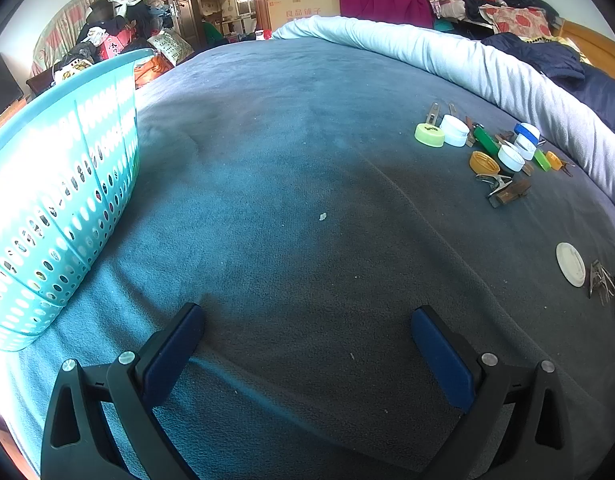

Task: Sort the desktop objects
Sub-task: 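Grasp a metal clip with the right tool while the left tool grasps another clip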

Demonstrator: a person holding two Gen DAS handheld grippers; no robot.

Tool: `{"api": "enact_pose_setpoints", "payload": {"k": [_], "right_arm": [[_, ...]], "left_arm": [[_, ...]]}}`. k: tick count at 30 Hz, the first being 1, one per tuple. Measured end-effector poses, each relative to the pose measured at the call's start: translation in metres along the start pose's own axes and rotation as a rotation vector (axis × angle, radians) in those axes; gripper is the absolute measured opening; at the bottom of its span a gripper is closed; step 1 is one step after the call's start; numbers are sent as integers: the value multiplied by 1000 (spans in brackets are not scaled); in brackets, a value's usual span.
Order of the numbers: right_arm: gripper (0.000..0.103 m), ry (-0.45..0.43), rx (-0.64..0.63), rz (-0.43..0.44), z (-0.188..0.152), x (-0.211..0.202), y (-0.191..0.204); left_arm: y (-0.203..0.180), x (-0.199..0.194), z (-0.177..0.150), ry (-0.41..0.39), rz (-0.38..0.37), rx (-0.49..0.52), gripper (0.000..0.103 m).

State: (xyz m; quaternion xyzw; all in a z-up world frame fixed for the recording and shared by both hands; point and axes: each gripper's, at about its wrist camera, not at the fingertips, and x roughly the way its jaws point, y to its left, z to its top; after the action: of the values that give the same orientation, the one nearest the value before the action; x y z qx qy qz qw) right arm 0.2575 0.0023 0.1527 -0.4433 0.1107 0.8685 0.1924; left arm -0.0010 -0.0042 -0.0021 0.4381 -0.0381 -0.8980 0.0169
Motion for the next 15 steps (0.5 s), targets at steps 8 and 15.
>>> {"api": "enact_pose_setpoints", "payload": {"k": [8,15], "right_arm": [[94,-28,-242,167,9,-15,46],[59,49,-337,210,21,12,61]], "left_arm": [[-4,-3,0,0,2,2,103],[-4,-3,1,1,1,2,103]]}}
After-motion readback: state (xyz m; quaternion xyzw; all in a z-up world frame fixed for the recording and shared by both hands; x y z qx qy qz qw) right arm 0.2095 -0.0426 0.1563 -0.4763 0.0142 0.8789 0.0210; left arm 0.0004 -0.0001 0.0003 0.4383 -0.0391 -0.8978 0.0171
